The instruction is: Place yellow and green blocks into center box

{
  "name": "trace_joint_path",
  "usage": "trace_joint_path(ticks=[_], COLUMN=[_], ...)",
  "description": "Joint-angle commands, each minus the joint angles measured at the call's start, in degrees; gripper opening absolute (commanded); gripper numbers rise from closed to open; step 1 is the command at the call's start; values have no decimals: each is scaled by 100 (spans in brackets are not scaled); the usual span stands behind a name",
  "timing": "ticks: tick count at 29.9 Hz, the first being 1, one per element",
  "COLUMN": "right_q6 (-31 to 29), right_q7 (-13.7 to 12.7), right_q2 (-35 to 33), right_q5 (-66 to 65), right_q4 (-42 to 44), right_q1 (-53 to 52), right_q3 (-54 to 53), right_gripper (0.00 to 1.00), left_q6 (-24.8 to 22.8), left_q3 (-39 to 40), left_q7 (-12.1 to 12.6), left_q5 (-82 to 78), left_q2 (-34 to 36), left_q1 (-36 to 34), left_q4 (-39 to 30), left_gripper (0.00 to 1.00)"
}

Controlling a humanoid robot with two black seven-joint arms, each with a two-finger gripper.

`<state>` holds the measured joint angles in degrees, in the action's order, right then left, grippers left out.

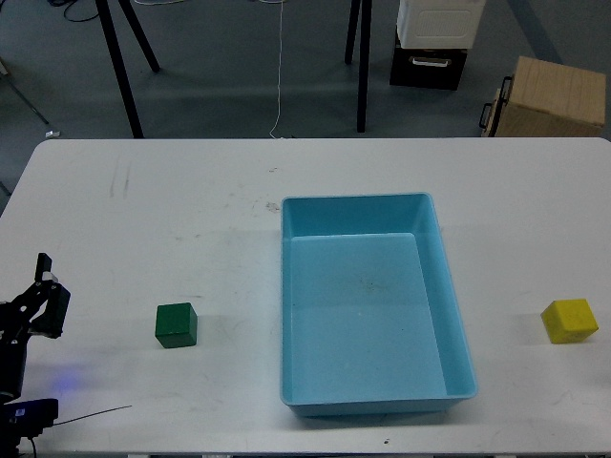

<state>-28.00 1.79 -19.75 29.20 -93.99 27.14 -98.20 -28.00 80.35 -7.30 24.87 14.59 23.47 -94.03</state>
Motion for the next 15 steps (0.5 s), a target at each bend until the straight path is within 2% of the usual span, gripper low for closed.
trace_joint_path(ticks=[1,4,10,15], right_q6=[0,452,918,1183], right_q7=[-3,-3,-65,-451], right_q2=[-291,-1098,-2864,-4193], right_q5=[-72,-510,-1819,-3094], right_q4=[-5,-5,-5,30], right_q1=[-42,-200,-525,-1516], right_q3=[-120,-138,2,941], right_gripper=[100,100,100,100], left_q6=[0,0,0,0], left_q3=[7,-2,-2,-20], left_q7=[-8,-8,-8,1], left_q5=[0,0,0,0], left_q2=[0,-26,-44,-53], left_q1=[-27,-80,-150,-203], left_q4=[8,8,16,16], left_gripper=[100,100,100,100])
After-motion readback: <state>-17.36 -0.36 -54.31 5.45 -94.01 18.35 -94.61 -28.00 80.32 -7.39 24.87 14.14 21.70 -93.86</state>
